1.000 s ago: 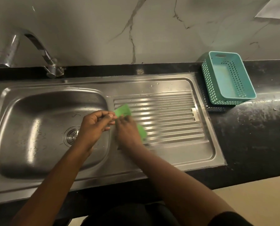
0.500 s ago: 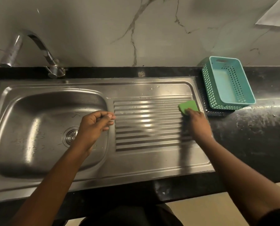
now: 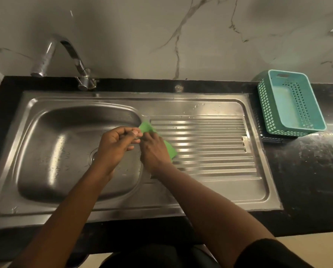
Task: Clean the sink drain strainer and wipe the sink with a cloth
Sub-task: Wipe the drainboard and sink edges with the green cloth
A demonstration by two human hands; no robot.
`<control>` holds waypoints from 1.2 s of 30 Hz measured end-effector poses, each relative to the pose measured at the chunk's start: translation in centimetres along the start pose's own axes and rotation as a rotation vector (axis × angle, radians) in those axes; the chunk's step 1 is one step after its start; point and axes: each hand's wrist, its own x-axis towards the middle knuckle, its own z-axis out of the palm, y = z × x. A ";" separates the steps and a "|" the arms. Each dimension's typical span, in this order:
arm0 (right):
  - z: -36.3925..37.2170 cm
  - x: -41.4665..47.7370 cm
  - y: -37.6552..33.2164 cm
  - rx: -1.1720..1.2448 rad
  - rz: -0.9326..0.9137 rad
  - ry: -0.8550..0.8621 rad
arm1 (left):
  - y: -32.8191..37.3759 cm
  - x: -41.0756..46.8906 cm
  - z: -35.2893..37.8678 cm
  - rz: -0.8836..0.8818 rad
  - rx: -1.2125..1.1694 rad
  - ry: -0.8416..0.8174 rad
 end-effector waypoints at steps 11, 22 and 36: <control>-4.3 -10.3 21.5 -0.005 0.446 0.117 | -1.1 0.3 0.6 -0.015 -0.009 -0.040; -3.7 -3.5 11.8 0.126 0.532 0.203 | -1.5 0.0 0.0 -0.002 -0.014 -0.049; -4.0 -5.7 16.5 0.040 0.261 0.087 | -1.4 0.8 1.0 0.012 -0.020 -0.036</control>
